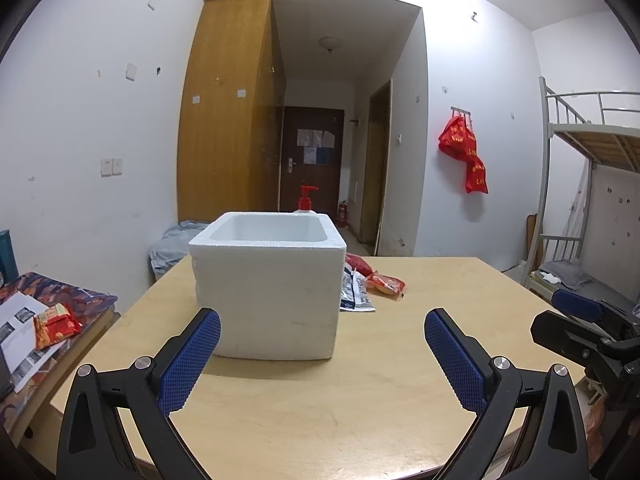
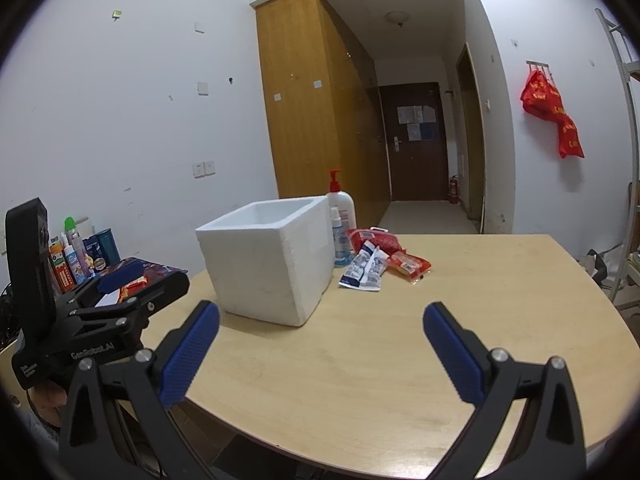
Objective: Organize soft objects
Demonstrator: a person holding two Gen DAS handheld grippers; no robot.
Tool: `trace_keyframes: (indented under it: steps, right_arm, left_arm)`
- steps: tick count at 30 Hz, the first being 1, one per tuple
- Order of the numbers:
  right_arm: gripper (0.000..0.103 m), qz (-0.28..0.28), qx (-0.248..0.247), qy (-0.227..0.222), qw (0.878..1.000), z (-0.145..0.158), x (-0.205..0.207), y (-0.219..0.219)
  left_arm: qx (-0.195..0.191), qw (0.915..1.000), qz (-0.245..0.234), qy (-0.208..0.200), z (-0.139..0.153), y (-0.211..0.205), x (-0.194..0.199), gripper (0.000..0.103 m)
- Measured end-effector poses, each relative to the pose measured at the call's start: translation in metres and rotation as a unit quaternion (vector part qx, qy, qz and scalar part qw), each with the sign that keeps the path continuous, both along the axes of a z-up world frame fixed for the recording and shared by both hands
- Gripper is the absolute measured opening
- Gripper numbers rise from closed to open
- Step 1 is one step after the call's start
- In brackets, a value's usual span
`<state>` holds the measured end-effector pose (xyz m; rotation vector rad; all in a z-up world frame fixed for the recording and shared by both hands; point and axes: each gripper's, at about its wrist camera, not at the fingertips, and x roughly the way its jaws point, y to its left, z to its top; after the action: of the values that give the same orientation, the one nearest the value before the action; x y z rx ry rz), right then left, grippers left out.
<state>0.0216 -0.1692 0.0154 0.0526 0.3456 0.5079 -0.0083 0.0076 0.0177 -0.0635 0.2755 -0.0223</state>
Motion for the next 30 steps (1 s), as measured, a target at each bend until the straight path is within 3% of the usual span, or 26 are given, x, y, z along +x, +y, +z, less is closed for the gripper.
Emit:
trace_keyframes:
  steps: [30]
  right_arm:
    - [0.103, 0.013, -0.002, 0.001, 1.0, 0.0025, -0.0008, 0.0031]
  left_arm:
    - [0.004, 1.0, 0.004, 0.003, -0.0042, 0.0008, 0.0002, 0.102]
